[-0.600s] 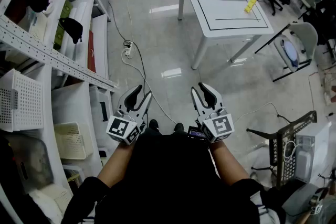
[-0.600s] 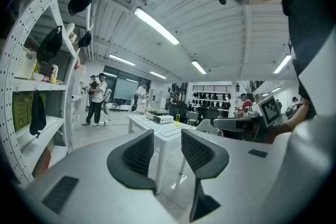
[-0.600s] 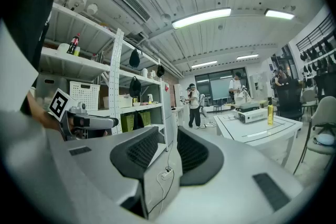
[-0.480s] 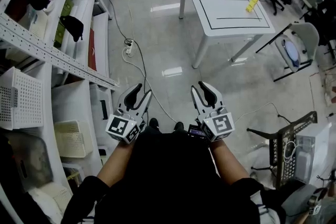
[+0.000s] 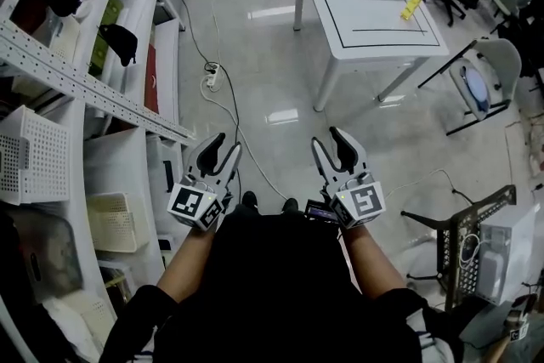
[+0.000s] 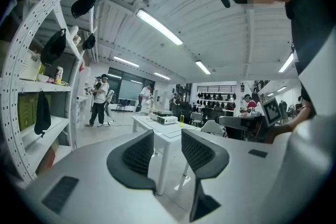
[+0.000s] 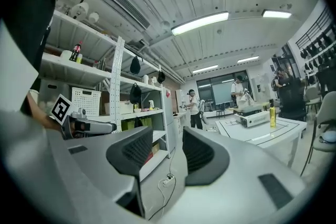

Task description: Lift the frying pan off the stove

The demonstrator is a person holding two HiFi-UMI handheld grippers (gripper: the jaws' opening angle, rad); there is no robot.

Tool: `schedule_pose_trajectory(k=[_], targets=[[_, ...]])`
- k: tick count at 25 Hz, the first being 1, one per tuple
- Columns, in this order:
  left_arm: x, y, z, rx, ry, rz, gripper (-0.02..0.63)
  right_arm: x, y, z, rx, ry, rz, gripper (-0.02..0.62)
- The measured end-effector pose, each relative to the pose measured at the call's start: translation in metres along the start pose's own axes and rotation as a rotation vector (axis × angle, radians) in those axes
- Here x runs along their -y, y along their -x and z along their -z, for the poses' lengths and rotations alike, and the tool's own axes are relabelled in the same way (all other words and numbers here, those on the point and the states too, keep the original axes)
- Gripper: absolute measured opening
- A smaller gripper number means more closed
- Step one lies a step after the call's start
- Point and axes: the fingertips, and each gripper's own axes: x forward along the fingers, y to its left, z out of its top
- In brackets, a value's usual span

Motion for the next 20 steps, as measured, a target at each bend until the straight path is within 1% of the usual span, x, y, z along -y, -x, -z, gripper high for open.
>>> schedule_pose_trajectory(k=[7,9,10,11,13,15,18,20], targets=[[0.006,-0.001,0.009,-0.002,0.007,-0.032,0.163,0.015,0.007,0.024,-0.039,-0.065,-0.012,0.172],[0.008,0.000,0.014,-0.011,0.013,-0.034,0.164,0.021,0.012,0.032,-0.035,-0.068,-0.016,0.152],[0.007,0.001,0.016,-0.018,0.014,-0.035,0.164,0.023,0.012,0.034,-0.034,-0.071,-0.007,0.140],[0.006,0.001,0.019,-0.025,0.015,-0.037,0.164,0.025,0.011,0.035,-0.036,-0.074,0.005,0.141],[-0.001,0.003,0.022,-0.037,0.019,-0.045,0.164,0.026,0.005,0.035,-0.041,-0.079,0.018,0.141],[-0.009,0.000,0.022,-0.041,0.020,-0.054,0.163,0.027,-0.005,0.032,-0.036,-0.085,0.014,0.146],[-0.023,-0.012,0.023,-0.039,0.023,-0.057,0.164,0.028,-0.023,0.035,-0.060,-0.051,-0.010,0.167],[-0.034,-0.025,0.024,-0.038,0.029,-0.051,0.164,0.031,-0.038,0.031,-0.058,-0.044,-0.013,0.170]])
